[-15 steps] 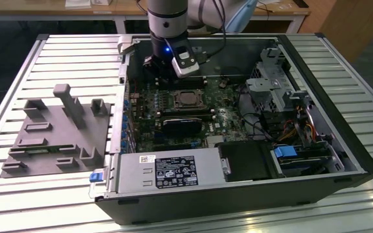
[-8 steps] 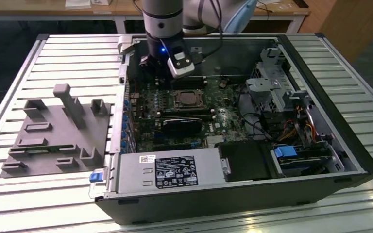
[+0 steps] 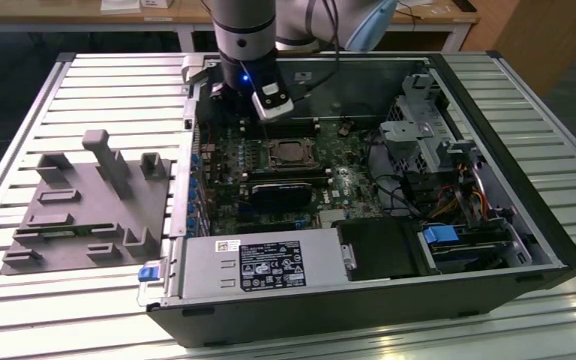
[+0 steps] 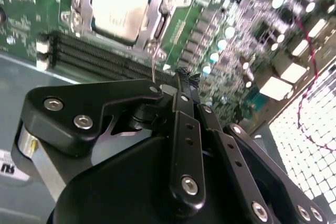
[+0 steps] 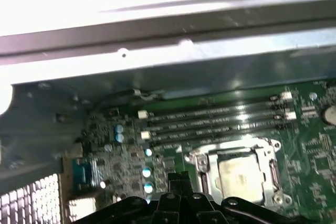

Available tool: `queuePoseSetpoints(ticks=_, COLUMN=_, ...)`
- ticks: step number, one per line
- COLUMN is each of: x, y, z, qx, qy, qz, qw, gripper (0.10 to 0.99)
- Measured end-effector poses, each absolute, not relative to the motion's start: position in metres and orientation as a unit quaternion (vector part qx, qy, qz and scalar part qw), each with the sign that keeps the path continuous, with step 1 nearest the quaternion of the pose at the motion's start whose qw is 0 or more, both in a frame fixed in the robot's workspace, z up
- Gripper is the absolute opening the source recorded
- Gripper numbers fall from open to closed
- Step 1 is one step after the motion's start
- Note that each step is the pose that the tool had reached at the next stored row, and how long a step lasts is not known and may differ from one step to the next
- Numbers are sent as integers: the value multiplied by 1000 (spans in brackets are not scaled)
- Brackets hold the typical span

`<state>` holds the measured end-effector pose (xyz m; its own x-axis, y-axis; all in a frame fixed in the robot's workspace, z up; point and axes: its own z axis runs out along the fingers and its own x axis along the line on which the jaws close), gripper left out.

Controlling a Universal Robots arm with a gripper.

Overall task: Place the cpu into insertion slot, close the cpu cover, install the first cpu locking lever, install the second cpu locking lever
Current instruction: 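Install the first cpu locking lever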

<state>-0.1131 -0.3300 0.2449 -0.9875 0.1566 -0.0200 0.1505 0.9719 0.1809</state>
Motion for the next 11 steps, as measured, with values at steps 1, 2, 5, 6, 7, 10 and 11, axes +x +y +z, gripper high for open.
queuePoseSetpoints(ticks=1, x=-114, y=-330, z=245, qx=77, qy=992, qz=96, qw=17, gripper=102)
queuePoseSetpoints(ticks=2, x=-115, y=-330, z=245, qx=77, qy=992, qz=101, qw=17, gripper=102)
queuePoseSetpoints(ticks=5, x=-116, y=-330, z=245, qx=77, qy=990, qz=121, qw=15, gripper=102)
queuePoseSetpoints(ticks=6, x=-117, y=-330, z=245, qx=77, qy=989, qz=128, qw=15, gripper=102)
queuePoseSetpoints(ticks=7, x=-117, y=-330, z=245, qx=77, qy=988, qz=134, qw=15, gripper=102)
queuePoseSetpoints(ticks=10, x=-117, y=-330, z=245, qx=77, qy=986, qz=148, qw=14, gripper=102)
queuePoseSetpoints(ticks=11, x=-117, y=-330, z=245, qx=77, qy=986, qz=148, qw=14, gripper=102)
